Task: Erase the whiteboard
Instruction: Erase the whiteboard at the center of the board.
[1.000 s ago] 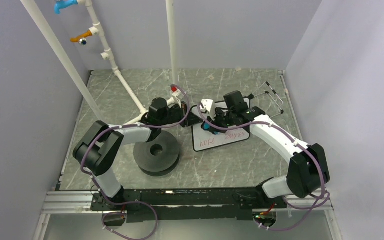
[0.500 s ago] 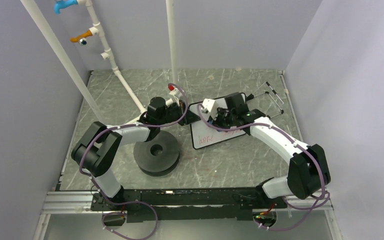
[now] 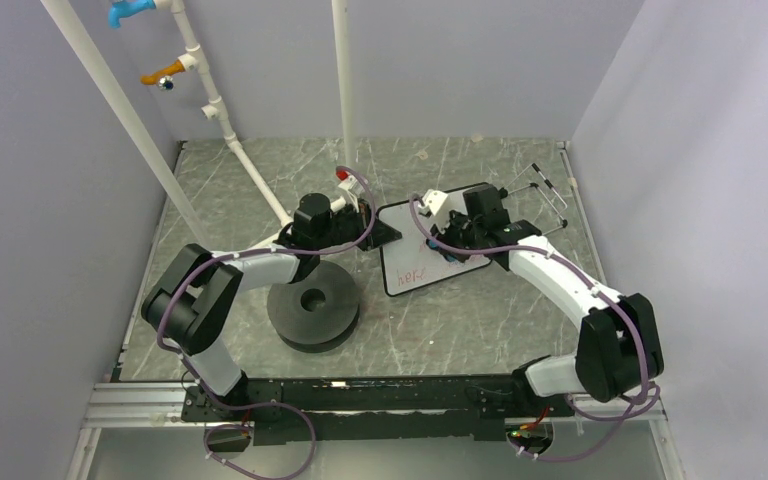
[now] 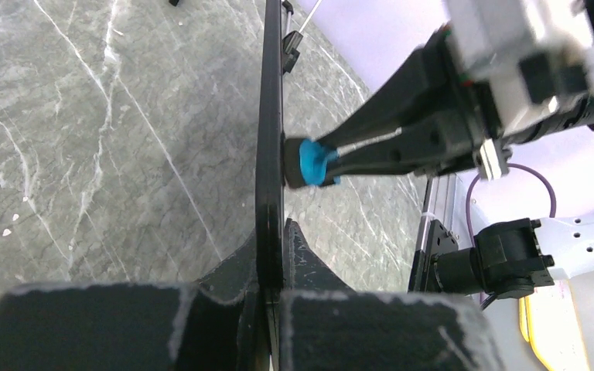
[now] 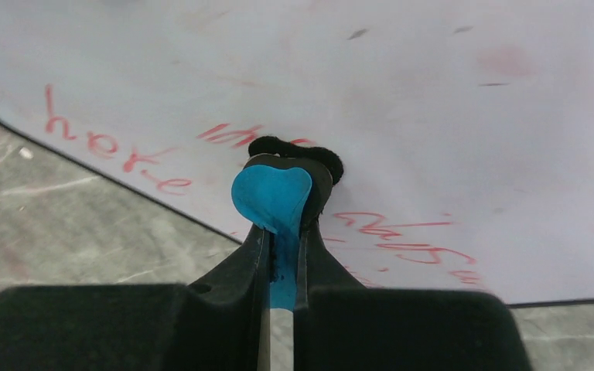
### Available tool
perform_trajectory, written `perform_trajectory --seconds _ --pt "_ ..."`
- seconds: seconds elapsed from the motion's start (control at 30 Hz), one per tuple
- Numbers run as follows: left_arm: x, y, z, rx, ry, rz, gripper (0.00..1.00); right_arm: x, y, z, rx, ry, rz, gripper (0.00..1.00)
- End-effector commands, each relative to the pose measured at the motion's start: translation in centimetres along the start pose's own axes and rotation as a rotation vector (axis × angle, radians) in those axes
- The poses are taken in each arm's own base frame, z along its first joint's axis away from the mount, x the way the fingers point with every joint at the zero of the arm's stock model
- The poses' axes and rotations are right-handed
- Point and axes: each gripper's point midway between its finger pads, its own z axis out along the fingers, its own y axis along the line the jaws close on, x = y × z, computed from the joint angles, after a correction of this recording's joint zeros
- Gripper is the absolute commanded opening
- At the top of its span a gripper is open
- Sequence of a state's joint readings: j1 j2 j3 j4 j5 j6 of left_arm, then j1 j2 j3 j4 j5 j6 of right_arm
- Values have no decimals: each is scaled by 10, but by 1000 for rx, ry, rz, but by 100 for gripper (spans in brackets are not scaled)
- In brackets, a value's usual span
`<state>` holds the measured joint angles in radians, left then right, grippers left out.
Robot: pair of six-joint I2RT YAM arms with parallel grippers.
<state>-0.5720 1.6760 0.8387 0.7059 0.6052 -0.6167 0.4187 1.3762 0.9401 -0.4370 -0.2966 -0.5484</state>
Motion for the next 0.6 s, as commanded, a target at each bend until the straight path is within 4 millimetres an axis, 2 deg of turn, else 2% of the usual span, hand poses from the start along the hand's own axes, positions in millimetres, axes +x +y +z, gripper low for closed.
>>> perform_trajectory --seconds 0.0,0.1,0.23,0.3,0.4,0.57 --pt "-24 -49 -2 163 -34 78 0 -36 -30 -13 127 -126 1 0" --pt "-26 -49 -3 161 -37 80 0 -28 -8 -5 36 -105 -79 0" --pt "-26 -49 -3 160 -34 81 0 -24 45 3 -134 -95 -237 0" --pt "-26 -50 -3 161 -34 84 0 -23 57 6 -178 -79 -261 0" --pt "-26 -50 -4 159 -34 88 0 -25 48 11 -134 -70 -231 0" --pt "-25 -51 -3 172 -33 80 0 -31 -19 -4 102 -104 -18 0"
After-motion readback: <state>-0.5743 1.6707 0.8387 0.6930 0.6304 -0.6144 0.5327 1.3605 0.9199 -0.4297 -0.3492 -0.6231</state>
